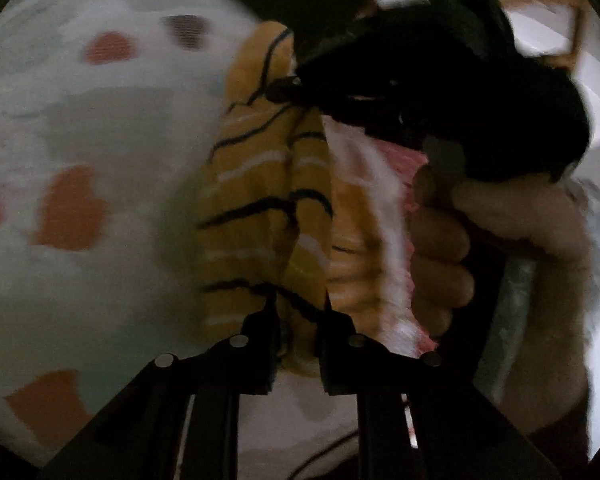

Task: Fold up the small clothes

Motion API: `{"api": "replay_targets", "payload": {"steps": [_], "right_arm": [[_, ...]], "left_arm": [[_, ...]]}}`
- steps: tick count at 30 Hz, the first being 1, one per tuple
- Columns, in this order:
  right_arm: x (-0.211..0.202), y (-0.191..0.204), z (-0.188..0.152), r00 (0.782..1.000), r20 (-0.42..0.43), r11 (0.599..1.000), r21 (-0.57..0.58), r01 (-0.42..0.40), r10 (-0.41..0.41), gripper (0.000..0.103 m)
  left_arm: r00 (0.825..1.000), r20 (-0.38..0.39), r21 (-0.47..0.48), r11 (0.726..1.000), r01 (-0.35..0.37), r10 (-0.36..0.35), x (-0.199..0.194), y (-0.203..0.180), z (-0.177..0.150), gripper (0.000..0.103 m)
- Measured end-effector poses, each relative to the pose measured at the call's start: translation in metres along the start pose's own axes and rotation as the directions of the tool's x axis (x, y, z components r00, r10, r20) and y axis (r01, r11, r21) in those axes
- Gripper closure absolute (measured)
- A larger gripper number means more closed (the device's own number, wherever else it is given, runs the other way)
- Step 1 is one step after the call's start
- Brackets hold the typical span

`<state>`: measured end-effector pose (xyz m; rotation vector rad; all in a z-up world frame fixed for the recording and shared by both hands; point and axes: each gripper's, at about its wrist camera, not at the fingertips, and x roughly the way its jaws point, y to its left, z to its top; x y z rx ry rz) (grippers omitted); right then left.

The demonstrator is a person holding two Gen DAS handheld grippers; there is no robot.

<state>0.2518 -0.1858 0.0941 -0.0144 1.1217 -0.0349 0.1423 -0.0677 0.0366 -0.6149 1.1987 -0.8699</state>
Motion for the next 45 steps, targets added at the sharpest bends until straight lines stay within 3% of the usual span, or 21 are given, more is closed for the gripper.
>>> {"api": "replay_targets", "payload": {"steps": [2,4,8,13,17,19,23,26,29,30,31,35,40,42,43,45], "right_arm": [[-0.023,-0.046,-0.012,0.999,0.037,0.997,0.074,0.007,-0.010,0.093],[-0.031,-0.108,-0.032,0.999,0.033,0.984,0.180,0.019,-0.026,0.093],[-0.018,-0.192,-0.074,0.997,-0.018,0.946,0.316,0.078,-0.076,0.093],[0.009,-0.243,-0.117,0.997,-0.050,0.904,0.419,0.080,-0.064,0.092],[0.004,-0.254,-0.125,1.000,0.012,0.882,0.471,0.015,-0.023,0.086],[-0.010,-0.253,-0.127,0.998,0.043,0.874,0.485,0.023,-0.050,0.082],[-0.041,-0.242,-0.135,0.992,0.117,0.890,0.456,-0.004,-0.056,0.056],[-0.043,-0.233,-0.143,0.992,0.121,0.897,0.441,-0.027,-0.030,0.050],[-0.027,-0.226,-0.144,0.994,0.071,0.908,0.416,0.046,-0.083,0.053],[-0.019,-0.225,-0.140,0.997,0.057,0.910,0.413,0.020,-0.047,0.065],[-0.011,-0.224,-0.136,0.999,0.047,0.910,0.414,-0.001,-0.021,0.097],[0.000,-0.234,-0.120,0.996,0.046,0.904,0.425,0.056,-0.083,0.097],[0.021,-0.236,-0.105,0.984,-0.049,0.915,0.364,0.176,-0.170,0.096],[0.012,-0.236,-0.103,0.986,-0.029,0.914,0.372,0.162,-0.164,0.092],[0.002,-0.239,-0.105,0.988,0.005,0.904,0.404,0.142,-0.157,0.087],[-0.017,-0.250,-0.118,0.984,0.080,0.866,0.491,0.098,-0.156,0.061]], "left_arm": [[0.995,-0.046,0.025,0.996,0.088,-0.087,0.008,-0.014,-0.005,0.086],[0.991,-0.072,0.045,0.992,0.114,-0.111,0.015,-0.021,-0.009,0.086],[0.993,-0.108,0.057,0.997,0.060,-0.053,0.030,-0.019,-0.009,0.086],[0.990,-0.140,-0.009,1.000,0.015,-0.016,0.048,-0.007,0.002,0.086],[0.987,-0.141,0.031,0.997,-0.070,0.074,0.057,-0.004,0.002,0.086],[0.984,-0.140,0.058,0.993,-0.106,0.113,0.059,-0.003,0.001,0.086],[0.978,-0.147,0.078,0.987,-0.140,0.151,0.063,-0.001,0.000,0.086],[0.978,-0.157,0.057,0.990,-0.130,0.138,0.061,0.002,0.000,0.081],[0.979,-0.160,0.034,0.992,-0.125,0.129,0.057,0.008,0.000,0.080],[0.978,-0.160,0.034,0.991,-0.128,0.132,0.057,0.008,0.000,0.080],[0.978,-0.158,0.035,0.990,-0.133,0.137,0.056,0.009,0.000,0.080],[0.974,-0.157,0.048,0.987,-0.156,0.161,0.057,0.010,0.001,0.080],[0.971,-0.167,0.058,0.985,-0.165,0.173,0.063,0.006,0.001,0.080],[0.966,-0.177,0.076,0.981,-0.177,0.188,0.066,0.005,-0.001,0.080],[0.965,-0.180,0.083,0.980,-0.181,0.193,0.066,0.004,-0.002,0.079],[0.964,-0.178,0.088,0.979,-0.183,0.197,0.066,0.003,-0.002,0.077]]}}
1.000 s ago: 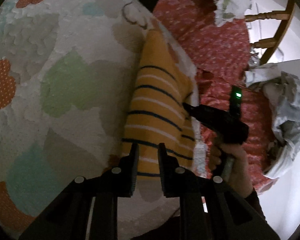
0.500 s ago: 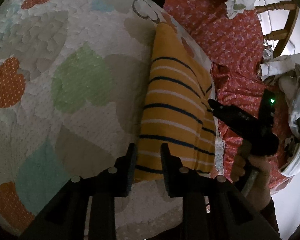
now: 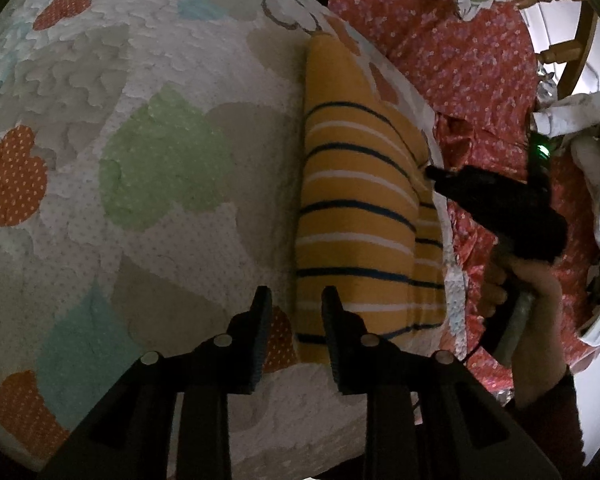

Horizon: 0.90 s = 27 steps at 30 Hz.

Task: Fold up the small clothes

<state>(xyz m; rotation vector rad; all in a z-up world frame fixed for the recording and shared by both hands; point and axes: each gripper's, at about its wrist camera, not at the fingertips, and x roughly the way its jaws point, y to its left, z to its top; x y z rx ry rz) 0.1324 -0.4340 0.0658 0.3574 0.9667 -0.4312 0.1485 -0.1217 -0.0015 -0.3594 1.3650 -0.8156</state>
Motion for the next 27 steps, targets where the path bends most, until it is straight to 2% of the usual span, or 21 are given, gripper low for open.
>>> {"api": "replay_targets", "payload": {"steps": [1,2,6,10,12,13,16,19,21,22,23,24,25,26,27], "right_arm": [[-0.007,-0.011,-0.005,0.999,0.029,0.999,0.047,-0.026,0.024,0.040],[-0.010,-0.017,-0.008,0.998,0.046,0.996,0.073,-0.047,0.044,0.031],[-0.010,-0.057,-0.034,0.987,0.083,0.971,0.184,-0.151,0.138,0.028],[0.008,-0.086,-0.049,0.974,0.107,0.935,0.277,-0.221,0.199,0.028],[0.018,-0.093,-0.051,0.963,0.111,0.912,0.312,-0.267,0.245,0.028],[0.023,-0.095,-0.051,0.952,0.111,0.891,0.336,-0.306,0.286,0.028],[0.040,-0.089,-0.047,0.889,0.107,0.807,0.382,-0.450,0.445,0.026],[0.049,-0.078,-0.044,0.868,0.088,0.795,0.364,-0.485,0.489,0.020],[0.053,-0.074,-0.045,0.857,0.082,0.783,0.370,-0.500,0.508,0.020],[0.055,-0.070,-0.046,0.858,0.071,0.789,0.360,-0.498,0.509,0.024],[0.057,-0.064,-0.046,0.864,0.048,0.805,0.342,-0.485,0.501,0.041],[0.055,-0.056,-0.047,0.878,0.028,0.829,0.319,-0.460,0.477,0.050],[0.052,-0.054,-0.047,0.884,0.031,0.837,0.307,-0.453,0.467,0.064],[0.048,-0.049,-0.045,0.879,0.033,0.834,0.300,-0.463,0.476,0.072],[0.043,-0.046,-0.045,0.870,0.041,0.825,0.298,-0.481,0.492,0.073]], "left_arm": [[1.000,0.002,-0.001,1.000,0.002,-0.002,0.000,0.000,0.000,0.075],[1.000,0.007,-0.005,1.000,0.006,-0.006,-0.002,0.001,0.001,0.074],[1.000,0.019,-0.025,0.999,0.023,-0.023,-0.004,0.004,0.009,0.061],[1.000,0.018,-0.013,1.000,0.018,-0.018,0.005,0.000,0.031,0.055],[0.999,0.022,-0.031,0.999,0.039,-0.038,0.012,-0.003,0.043,0.046],[0.999,0.019,-0.035,0.998,0.049,-0.048,0.019,-0.005,0.048,0.039],[0.999,-0.023,0.006,1.000,0.030,-0.030,0.052,-0.016,0.067,0.037],[0.995,-0.050,0.006,0.996,0.085,-0.085,0.073,-0.022,0.074,0.035],[0.994,-0.056,0.002,0.996,0.092,-0.092,0.081,-0.026,0.075,0.033],[0.994,-0.064,0.012,0.996,0.093,-0.092,0.085,-0.029,0.075,0.033],[0.994,-0.070,0.021,0.996,0.088,-0.086,0.088,-0.033,0.074,0.041],[0.994,-0.067,0.029,0.996,0.086,-0.084,0.087,-0.036,0.073,0.046],[0.994,-0.065,0.035,0.995,0.089,-0.087,0.084,-0.038,0.073,0.055],[0.994,-0.055,0.049,0.994,0.100,-0.097,0.077,-0.044,0.072,0.060],[0.993,-0.046,0.058,0.992,0.109,-0.106,0.070,-0.047,0.072,0.062]]}}
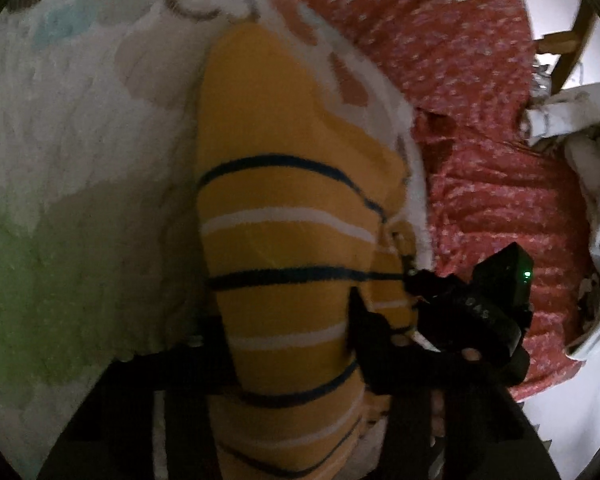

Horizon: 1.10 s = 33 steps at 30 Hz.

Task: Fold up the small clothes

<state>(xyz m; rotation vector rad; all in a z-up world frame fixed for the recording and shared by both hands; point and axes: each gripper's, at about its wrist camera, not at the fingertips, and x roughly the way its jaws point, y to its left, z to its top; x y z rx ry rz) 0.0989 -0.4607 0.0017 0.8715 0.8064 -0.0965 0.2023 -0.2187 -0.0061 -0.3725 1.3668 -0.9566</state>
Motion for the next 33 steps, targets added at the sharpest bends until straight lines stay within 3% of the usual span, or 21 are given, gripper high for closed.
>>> {"api": "replay_targets", "payload": {"steps": [4,10,12,15,17,20,21,24,26,28,30,31,33], "right_arm": [[-0.006,0.038,-0.011,0.993,-0.005,0.992,-0.044,-0.117,0.117,0.077],[-0.002,0.085,-0.023,0.975,-0.007,0.970,-0.099,-0.221,0.221,0.078],[0.007,0.088,-0.024,0.986,-0.009,0.979,-0.117,-0.169,0.169,0.078],[0.025,0.079,-0.027,0.999,-0.013,0.990,-0.136,0.028,-0.030,0.072],[0.023,0.077,-0.028,0.999,-0.009,0.989,-0.137,0.048,-0.049,0.070],[-0.005,0.093,-0.028,0.992,0.108,0.975,-0.204,0.088,-0.067,0.070],[-0.016,0.106,-0.031,0.982,0.173,0.961,-0.251,0.119,-0.077,0.070],[-0.030,0.129,-0.039,0.971,0.235,0.937,-0.329,0.120,-0.041,0.070],[-0.023,0.145,-0.046,0.983,0.180,0.925,-0.377,0.042,0.028,0.070],[0.000,0.153,-0.048,0.993,0.067,0.923,-0.378,-0.063,0.096,0.070],[0.016,0.151,-0.051,0.993,-0.005,0.923,-0.369,-0.111,0.117,0.070],[0.029,0.149,-0.050,0.994,-0.045,0.924,-0.365,-0.111,0.101,0.070],[0.046,0.137,-0.047,0.999,-0.037,0.936,-0.353,0.013,-0.028,0.080]], "left_arm": [[0.997,0.075,0.023,0.999,0.023,-0.025,-0.035,-0.017,0.000,0.063],[0.977,0.209,0.041,0.998,-0.051,0.042,-0.100,-0.015,0.000,0.063],[0.972,0.201,0.020,0.992,-0.125,0.119,-0.102,-0.003,0.001,0.060],[0.955,0.112,-0.026,0.961,-0.274,0.275,-0.083,0.024,-0.001,0.058],[0.936,0.089,-0.040,0.940,-0.338,0.341,-0.077,0.035,-0.003,0.058],[0.950,0.109,-0.054,0.956,-0.290,0.294,-0.094,0.038,-0.007,0.058],[0.948,0.121,-0.052,0.956,-0.289,0.294,-0.099,0.038,-0.008,0.058],[0.938,0.160,-0.070,0.952,-0.299,0.307,-0.116,0.046,-0.012,0.058],[0.941,0.162,-0.094,0.954,-0.285,0.297,-0.120,0.051,-0.015,0.058],[0.943,0.156,-0.109,0.954,-0.280,0.294,-0.121,0.059,-0.018,0.058],[0.943,0.148,-0.106,0.952,-0.286,0.299,-0.119,0.060,-0.018,0.058],[0.943,0.144,-0.103,0.952,-0.288,0.301,-0.117,0.060,-0.018,0.058],[0.944,0.136,-0.092,0.952,-0.291,0.301,-0.112,0.057,-0.016,0.058]]}}
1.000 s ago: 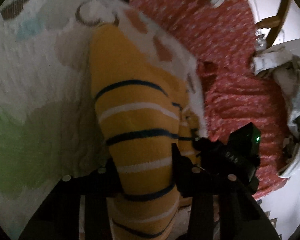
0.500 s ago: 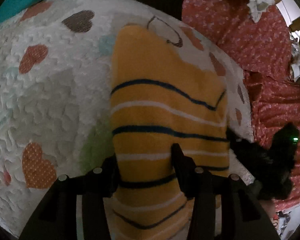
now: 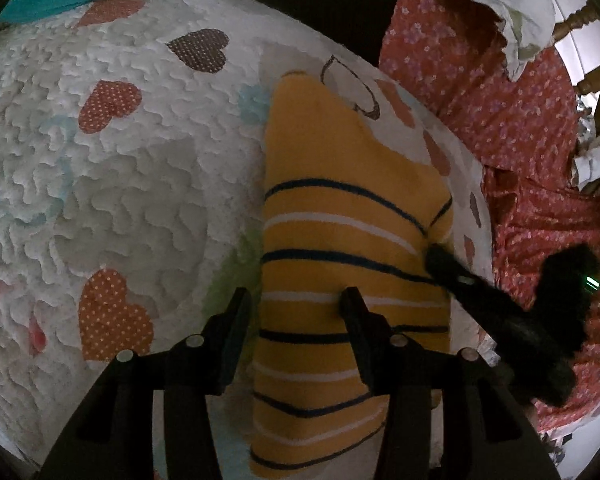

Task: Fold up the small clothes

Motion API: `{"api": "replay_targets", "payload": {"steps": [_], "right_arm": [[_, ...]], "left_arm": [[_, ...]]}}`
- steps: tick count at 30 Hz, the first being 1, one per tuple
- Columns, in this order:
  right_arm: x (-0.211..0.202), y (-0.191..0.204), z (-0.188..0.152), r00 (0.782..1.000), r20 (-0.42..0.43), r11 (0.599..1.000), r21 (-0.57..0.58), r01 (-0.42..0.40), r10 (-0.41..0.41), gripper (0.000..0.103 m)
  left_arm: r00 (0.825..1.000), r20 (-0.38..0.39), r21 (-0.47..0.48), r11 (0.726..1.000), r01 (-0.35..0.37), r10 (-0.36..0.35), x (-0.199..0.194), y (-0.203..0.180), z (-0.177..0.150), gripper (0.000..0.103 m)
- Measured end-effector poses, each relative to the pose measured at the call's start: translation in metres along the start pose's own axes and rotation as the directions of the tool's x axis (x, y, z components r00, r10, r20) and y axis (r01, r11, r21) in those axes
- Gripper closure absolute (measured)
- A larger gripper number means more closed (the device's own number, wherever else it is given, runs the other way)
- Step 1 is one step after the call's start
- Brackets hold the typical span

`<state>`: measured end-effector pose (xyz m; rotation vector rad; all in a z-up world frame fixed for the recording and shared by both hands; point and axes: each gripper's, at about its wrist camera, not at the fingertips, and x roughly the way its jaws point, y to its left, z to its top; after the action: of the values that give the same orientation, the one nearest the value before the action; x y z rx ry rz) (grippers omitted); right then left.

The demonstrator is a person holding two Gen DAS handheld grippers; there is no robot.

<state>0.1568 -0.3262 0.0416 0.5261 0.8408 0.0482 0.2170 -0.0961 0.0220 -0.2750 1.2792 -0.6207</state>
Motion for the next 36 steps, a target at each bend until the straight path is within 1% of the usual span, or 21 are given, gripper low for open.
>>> {"api": "replay_targets", "payload": {"steps": [1,2,4,6,9,10,12,15,18,19,20,22,25,27,28,29,30,31,32,34,36], "right_arm": [[0.008,-0.010,0.000,0.999,-0.021,0.999,0.022,0.028,-0.027,0.092],[0.013,-0.017,0.001,0.999,-0.028,0.998,0.051,0.029,-0.028,0.099],[0.012,-0.025,0.002,1.000,-0.028,0.996,0.087,0.007,-0.005,0.099],[0.014,-0.023,0.003,0.999,-0.028,0.997,0.072,0.018,-0.016,0.099],[0.014,-0.027,0.003,1.000,-0.028,0.996,0.092,0.003,-0.001,0.099],[0.013,-0.029,0.003,1.000,-0.030,0.994,0.106,-0.006,0.009,0.099],[0.010,-0.033,0.003,0.999,-0.032,0.993,0.120,-0.017,0.021,0.099],[0.003,-0.031,0.002,1.000,-0.016,0.992,0.126,-0.015,0.017,0.099],[-0.016,-0.026,-0.002,0.999,0.031,0.992,0.123,0.022,-0.026,0.093],[-0.029,-0.024,-0.005,0.995,0.057,0.991,0.112,0.077,-0.084,0.085],[-0.037,-0.024,-0.007,0.992,0.075,0.990,0.105,0.092,-0.100,0.077],[-0.059,-0.028,-0.015,0.985,0.112,0.986,0.111,0.122,-0.134,0.070],[-0.094,-0.037,-0.029,0.977,0.141,0.979,0.149,0.137,-0.158,0.066],[-0.113,-0.040,-0.040,0.974,0.158,0.977,0.164,0.139,-0.165,0.064],[-0.126,-0.043,-0.053,0.971,0.166,0.974,0.177,0.140,-0.169,0.060],[-0.133,-0.044,-0.062,0.971,0.167,0.973,0.184,0.139,-0.171,0.055],[-0.139,-0.045,-0.074,0.972,0.163,0.972,0.192,0.138,-0.170,0.054],[-0.143,-0.046,-0.087,0.974,0.149,0.970,0.199,0.138,-0.169,0.054],[-0.145,-0.046,-0.101,0.978,0.127,0.969,0.202,0.140,-0.168,0.054],[-0.146,-0.042,-0.120,0.982,0.095,0.971,0.192,0.142,-0.163,0.054],[-0.146,-0.033,-0.138,0.982,0.077,0.974,0.160,0.159,-0.173,0.054]], "left_arm": [[1.000,-0.007,0.005,1.000,0.006,-0.006,0.003,-0.003,0.001,0.057],[1.000,-0.010,0.006,1.000,0.006,-0.006,0.005,-0.006,0.001,0.057],[1.000,-0.022,0.024,1.000,-0.001,0.002,0.010,-0.011,0.001,0.056],[0.999,-0.035,0.048,0.999,-0.018,0.020,0.016,-0.016,-0.001,0.051],[0.996,-0.073,0.086,0.995,-0.048,0.054,0.028,-0.021,-0.007,0.043],[0.993,-0.096,0.096,0.994,-0.058,0.067,0.034,-0.021,-0.010,0.038],[0.989,-0.124,0.088,0.994,-0.065,0.076,0.040,-0.018,-0.012,0.035],[0.992,-0.121,0.035,0.999,-0.038,0.042,0.035,-0.010,-0.013,0.035],[0.997,-0.054,0.026,0.998,-0.050,0.052,0.018,-0.010,-0.018,0.035],[0.998,-0.031,0.030,0.998,-0.060,0.061,0.011,-0.011,-0.020,0.035],[0.998,-0.003,0.034,0.997,-0.070,0.070,0.003,-0.012,-0.023,0.035],[0.996,0.046,0.032,0.997,-0.075,0.073,-0.012,-0.013,-0.030,0.035],[0.991,0.108,0.014,0.997,-0.076,0.074,-0.034,-0.012,-0.041,0.035],[0.981,0.162,0.024,0.993,-0.115,0.110,-0.049,-0.013,-0.054,0.035],[0.974,0.186,0.035,0.990,-0.140,0.131,-0.055,-0.013,-0.061,0.035],[0.960,0.221,0.050,0.981,-0.186,0.170,-0.063,-0.014,-0.074,0.035],[0.952,0.240,0.056,0.976,-0.212,0.193,-0.068,-0.014,-0.082,0.035],[0.939,0.264,0.064,0.967,-0.245,0.220,-0.074,-0.014,-0.095,0.035],[0.932,0.277,0.069,0.962,-0.263,0.234,-0.078,-0.014,-0.101,0.035],[0.904,0.323,0.088,0.942,-0.325,0.282,-0.091,-0.014,-0.127,0.035],[0.878,0.361,0.108,0.921,-0.373,0.314,-0.097,-0.018,-0.143,0.035]]}}
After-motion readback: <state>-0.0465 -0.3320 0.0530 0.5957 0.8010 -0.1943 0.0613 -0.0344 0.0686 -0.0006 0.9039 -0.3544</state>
